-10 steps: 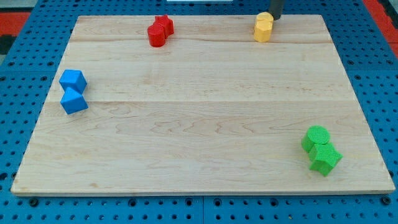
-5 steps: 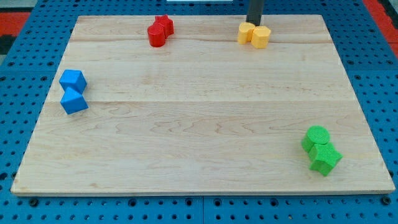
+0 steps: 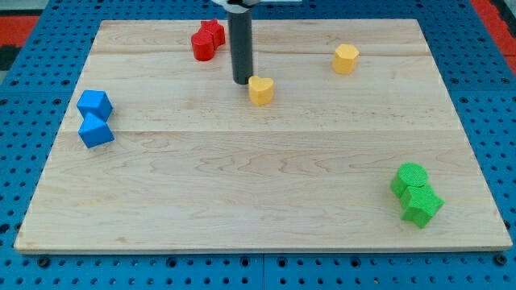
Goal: Slide the yellow heart to the bottom left corner
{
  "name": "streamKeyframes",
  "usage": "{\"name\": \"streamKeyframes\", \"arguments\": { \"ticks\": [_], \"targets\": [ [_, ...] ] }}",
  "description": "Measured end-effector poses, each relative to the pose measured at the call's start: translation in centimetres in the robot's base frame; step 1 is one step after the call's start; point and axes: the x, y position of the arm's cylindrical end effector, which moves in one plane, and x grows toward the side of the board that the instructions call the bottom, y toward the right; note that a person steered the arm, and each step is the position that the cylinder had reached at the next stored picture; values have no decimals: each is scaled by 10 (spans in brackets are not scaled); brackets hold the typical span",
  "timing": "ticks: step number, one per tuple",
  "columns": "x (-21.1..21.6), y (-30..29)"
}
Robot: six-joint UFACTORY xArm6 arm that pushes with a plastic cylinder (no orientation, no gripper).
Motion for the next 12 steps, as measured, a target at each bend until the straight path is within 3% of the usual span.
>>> {"name": "streamKeyframes", "arguments": {
  "ticks": [1, 3, 4, 6, 7, 8, 9, 11, 12],
  "targets": [
    [-4, 49],
    [62, -72],
    [94, -83],
    [47, -38],
    [89, -30],
    [124, -70],
    [172, -71],
    [213, -46],
    [221, -111]
  ]
}}
